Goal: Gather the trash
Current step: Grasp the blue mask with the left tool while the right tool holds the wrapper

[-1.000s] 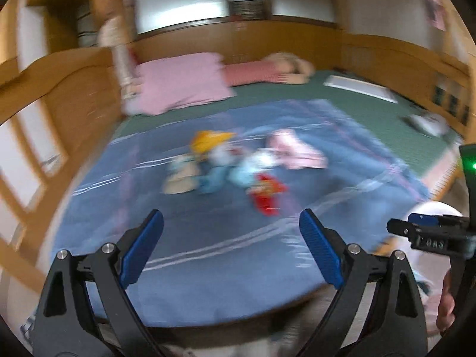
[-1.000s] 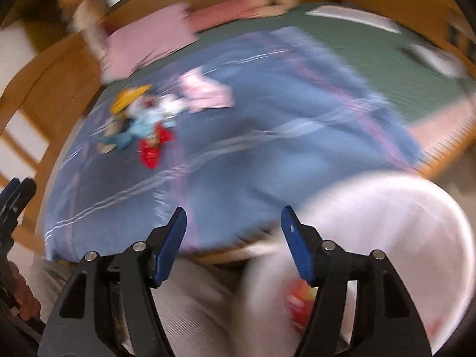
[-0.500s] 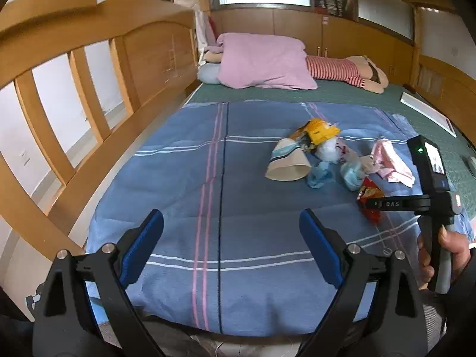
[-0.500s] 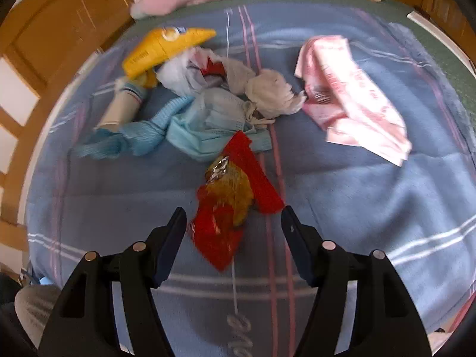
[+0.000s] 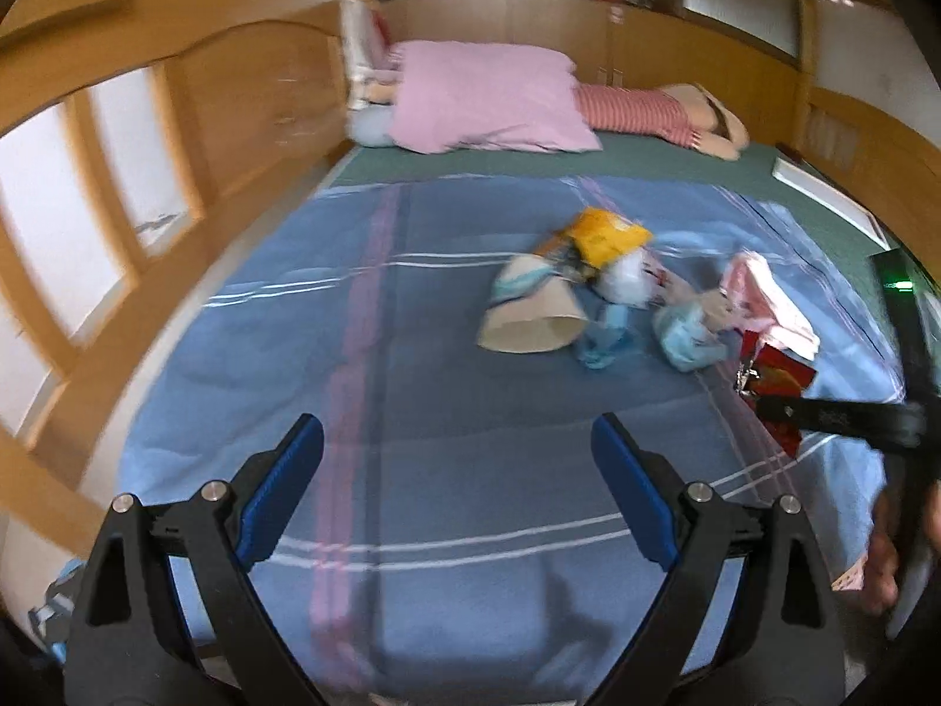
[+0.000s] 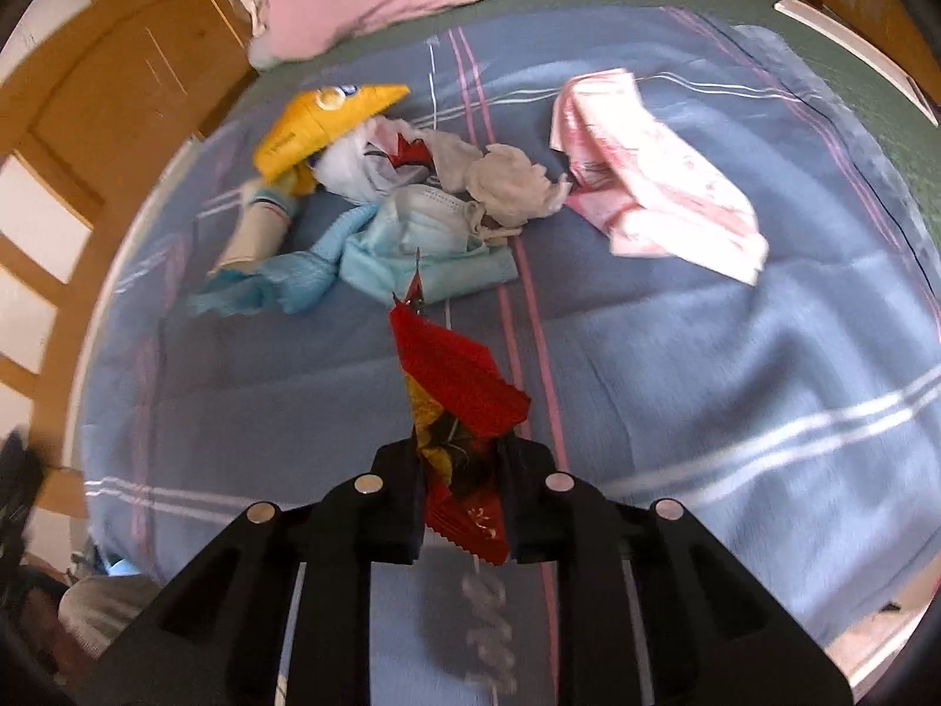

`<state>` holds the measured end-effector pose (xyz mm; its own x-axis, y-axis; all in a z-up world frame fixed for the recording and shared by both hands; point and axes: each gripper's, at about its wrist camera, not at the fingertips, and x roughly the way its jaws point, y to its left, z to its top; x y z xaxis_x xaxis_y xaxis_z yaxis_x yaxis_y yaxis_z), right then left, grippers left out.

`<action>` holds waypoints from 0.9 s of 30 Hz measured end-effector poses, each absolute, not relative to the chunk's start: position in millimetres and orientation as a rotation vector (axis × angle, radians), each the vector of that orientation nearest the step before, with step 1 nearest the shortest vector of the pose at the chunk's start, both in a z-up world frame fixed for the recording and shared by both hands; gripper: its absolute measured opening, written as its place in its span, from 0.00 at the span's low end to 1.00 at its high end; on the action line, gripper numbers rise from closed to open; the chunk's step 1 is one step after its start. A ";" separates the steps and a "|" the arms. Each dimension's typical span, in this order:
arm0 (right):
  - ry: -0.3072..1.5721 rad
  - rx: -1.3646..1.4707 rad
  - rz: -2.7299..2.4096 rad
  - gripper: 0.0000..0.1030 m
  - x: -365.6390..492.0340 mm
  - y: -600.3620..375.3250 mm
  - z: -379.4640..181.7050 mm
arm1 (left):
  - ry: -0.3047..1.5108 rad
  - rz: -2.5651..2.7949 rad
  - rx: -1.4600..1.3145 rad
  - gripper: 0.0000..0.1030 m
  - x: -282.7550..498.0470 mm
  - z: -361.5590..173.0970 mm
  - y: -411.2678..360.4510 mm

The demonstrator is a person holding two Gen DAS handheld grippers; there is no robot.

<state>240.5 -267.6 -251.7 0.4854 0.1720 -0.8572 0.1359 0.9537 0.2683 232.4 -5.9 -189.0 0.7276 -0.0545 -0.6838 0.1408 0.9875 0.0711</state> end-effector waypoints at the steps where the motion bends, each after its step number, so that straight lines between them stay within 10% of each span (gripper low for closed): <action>1: 1.057 0.336 0.026 0.20 229.6 -271.5 -248.5 | 0.754 -0.133 0.123 0.89 238.0 -194.5 -16.8; 12: 0.990 0.476 0.021 0.20 178.4 -303.3 -241.5 | 0.805 -0.172 0.117 0.89 320.3 -258.5 -103.7; 13: 0.989 0.488 0.020 0.20 176.4 -305.9 -242.6 | 0.812 -0.157 0.116 0.85 328.0 -262.6 -106.3; 16: 0.979 0.516 0.014 0.20 175.5 -313.4 -242.7 | 0.884 -0.153 0.067 0.17 354.6 -277.0 -107.4; 27: 0.937 0.537 0.036 0.20 169.4 -313.7 -236.9 | 0.799 -0.128 0.024 0.12 310.6 -231.6 -72.9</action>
<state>169.4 -313.7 -236.9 0.6016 0.2574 -0.7562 0.1986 0.8687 0.4537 310.6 -72.9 -231.6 0.6903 -0.1058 -0.7158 0.1237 0.9919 -0.0272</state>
